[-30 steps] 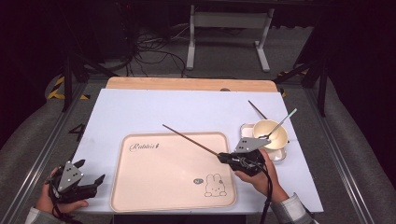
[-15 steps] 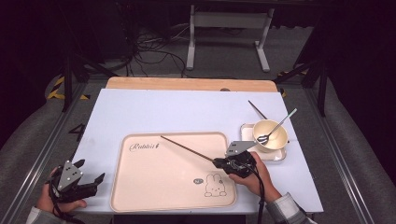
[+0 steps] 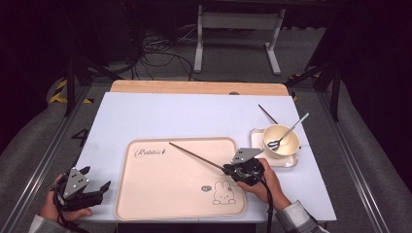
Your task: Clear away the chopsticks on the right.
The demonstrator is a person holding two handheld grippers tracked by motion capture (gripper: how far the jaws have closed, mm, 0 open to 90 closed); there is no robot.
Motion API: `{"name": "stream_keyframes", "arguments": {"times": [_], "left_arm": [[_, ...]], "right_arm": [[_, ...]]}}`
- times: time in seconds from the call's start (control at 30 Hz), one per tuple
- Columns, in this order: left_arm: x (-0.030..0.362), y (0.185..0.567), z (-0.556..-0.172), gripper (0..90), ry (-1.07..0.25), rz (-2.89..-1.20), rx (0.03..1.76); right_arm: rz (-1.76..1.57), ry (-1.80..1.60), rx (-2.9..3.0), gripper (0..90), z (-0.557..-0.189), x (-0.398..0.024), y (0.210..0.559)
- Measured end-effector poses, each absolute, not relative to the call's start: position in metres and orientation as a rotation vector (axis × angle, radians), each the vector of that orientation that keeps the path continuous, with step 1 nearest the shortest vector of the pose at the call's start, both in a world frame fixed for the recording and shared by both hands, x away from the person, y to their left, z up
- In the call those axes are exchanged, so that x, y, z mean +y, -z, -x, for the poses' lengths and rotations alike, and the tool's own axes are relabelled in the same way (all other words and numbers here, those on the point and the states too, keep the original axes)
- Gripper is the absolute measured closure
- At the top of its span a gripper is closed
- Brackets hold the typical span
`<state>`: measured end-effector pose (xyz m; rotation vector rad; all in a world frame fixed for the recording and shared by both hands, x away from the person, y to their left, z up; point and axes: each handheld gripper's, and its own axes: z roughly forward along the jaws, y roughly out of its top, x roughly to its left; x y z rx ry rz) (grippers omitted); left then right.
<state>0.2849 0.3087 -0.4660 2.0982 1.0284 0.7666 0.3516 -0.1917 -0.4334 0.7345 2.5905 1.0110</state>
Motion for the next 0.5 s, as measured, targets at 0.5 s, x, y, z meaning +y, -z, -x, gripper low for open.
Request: {"name": "stream_keyframes", "arguments": {"times": [0.5], "left_arm": [[0.3072,0.4652,-0.2834,17.1,-0.764,-2.111,1.013]], "right_arm": [[-0.745,-1.033,2.549,76.2,-0.3509,-0.1953,0.4286]]}}
